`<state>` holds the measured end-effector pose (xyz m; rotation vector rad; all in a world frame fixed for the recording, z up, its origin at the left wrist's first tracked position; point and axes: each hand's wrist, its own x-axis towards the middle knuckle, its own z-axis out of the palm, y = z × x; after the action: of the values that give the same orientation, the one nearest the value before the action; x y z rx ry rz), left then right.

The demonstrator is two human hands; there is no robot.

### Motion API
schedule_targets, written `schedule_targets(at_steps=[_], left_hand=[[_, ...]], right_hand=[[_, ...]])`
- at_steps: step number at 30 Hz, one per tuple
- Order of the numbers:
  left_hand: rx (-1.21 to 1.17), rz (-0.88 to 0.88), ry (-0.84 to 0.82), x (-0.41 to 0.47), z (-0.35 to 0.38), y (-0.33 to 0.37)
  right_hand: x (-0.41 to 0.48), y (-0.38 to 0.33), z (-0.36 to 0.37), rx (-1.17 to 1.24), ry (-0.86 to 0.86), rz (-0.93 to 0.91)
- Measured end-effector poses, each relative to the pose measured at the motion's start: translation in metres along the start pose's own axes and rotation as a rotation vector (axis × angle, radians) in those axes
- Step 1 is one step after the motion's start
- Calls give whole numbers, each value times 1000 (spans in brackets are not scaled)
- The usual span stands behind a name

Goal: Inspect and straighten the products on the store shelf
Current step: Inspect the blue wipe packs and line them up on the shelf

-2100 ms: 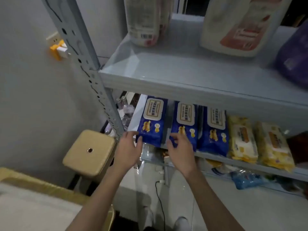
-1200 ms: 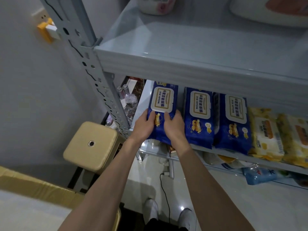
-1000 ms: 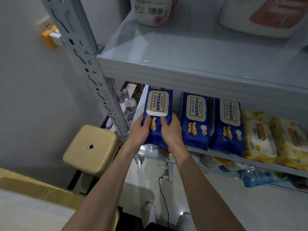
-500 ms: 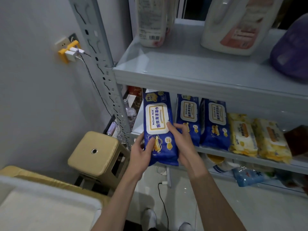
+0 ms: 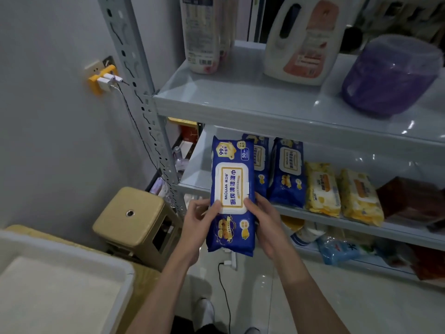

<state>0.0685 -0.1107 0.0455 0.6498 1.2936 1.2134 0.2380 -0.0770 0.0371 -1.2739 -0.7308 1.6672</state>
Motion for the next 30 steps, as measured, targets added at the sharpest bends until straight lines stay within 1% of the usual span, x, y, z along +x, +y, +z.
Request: schedule_targets(at_steps=[5, 8, 12, 18, 26, 30], left_hand=[[74, -34, -10, -5, 17, -3], [136, -48, -70, -12, 25, -6], [148, -32, -105, -27, 40, -16], [146, -5, -92, -42, 64, -26], [224, 55, -129, -42, 66, -33], [211, 55, -130, -41, 66, -32]], right_hand=[[-17, 0, -26, -27, -23, -19], [-27, 2, -41, -28, -11, -33], [-40, 0, -61, -6, -8, -47], [-48, -5, -90, 12, -32, -34], [-51, -10, -104, -16, -44, -46], [-54, -11, -99, -52, -50, -90]])
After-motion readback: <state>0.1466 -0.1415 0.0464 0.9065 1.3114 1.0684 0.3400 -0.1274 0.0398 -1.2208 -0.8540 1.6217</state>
